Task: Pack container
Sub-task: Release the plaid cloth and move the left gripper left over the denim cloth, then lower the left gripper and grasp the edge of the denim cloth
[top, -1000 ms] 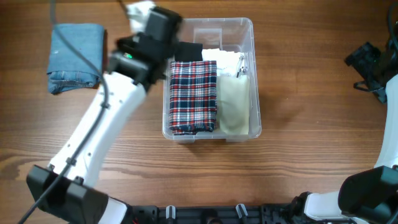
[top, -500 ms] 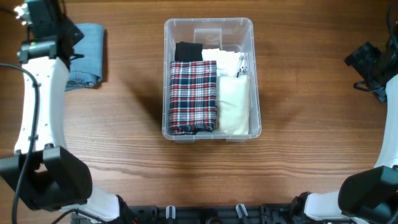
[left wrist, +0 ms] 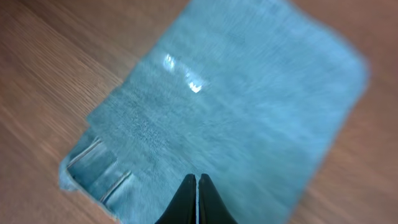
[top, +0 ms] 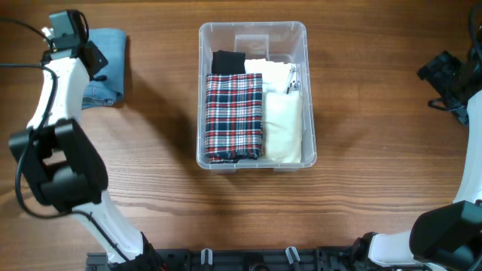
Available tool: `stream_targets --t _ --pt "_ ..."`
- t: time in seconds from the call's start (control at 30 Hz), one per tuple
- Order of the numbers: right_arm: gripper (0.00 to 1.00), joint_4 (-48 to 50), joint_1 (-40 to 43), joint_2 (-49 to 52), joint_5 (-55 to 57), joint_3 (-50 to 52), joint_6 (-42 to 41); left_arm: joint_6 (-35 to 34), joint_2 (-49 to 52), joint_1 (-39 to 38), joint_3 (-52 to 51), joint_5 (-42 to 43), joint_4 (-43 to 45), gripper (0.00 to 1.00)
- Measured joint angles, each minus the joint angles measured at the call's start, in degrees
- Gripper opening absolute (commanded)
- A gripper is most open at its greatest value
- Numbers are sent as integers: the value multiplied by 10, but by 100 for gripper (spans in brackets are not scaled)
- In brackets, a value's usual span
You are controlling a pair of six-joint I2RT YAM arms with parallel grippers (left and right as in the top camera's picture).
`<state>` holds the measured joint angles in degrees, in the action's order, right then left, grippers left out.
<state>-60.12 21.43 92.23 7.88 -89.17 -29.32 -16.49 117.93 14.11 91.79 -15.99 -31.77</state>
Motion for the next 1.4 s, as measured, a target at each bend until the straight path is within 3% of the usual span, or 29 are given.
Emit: stream_targets --t 0.23,0.47,0.73,1.13,1.17,1.2,1.23,1.27,1.33,1.4 --pt "100 0 0 0 0 0 0 14 54 16 0 -7 0 4" --pt "100 0 0 0 0 0 0 5 57 18 8 2 -64 4" --pt "100 0 0 0 0 0 0 -40 54 25 20 90 -178 4" --pt "100 0 0 0 0 0 0 -48 34 24 17 155 -216 4" --pt "100 0 0 0 0 0 0 -49 26 23 16 160 -216 14" --pt "100 0 0 0 0 0 0 -49 19 23 14 165 -216 38" --pt "100 0 0 0 0 0 0 -50 4 23 12 169 -214 50" --pt "100 0 0 0 0 0 0 -50 -25 23 12 177 -205 55" --pt "100 0 0 0 0 0 0 -52 -54 27 12 181 -189 75" --pt "100 0 0 0 0 0 0 -55 -89 40 12 185 -179 82"
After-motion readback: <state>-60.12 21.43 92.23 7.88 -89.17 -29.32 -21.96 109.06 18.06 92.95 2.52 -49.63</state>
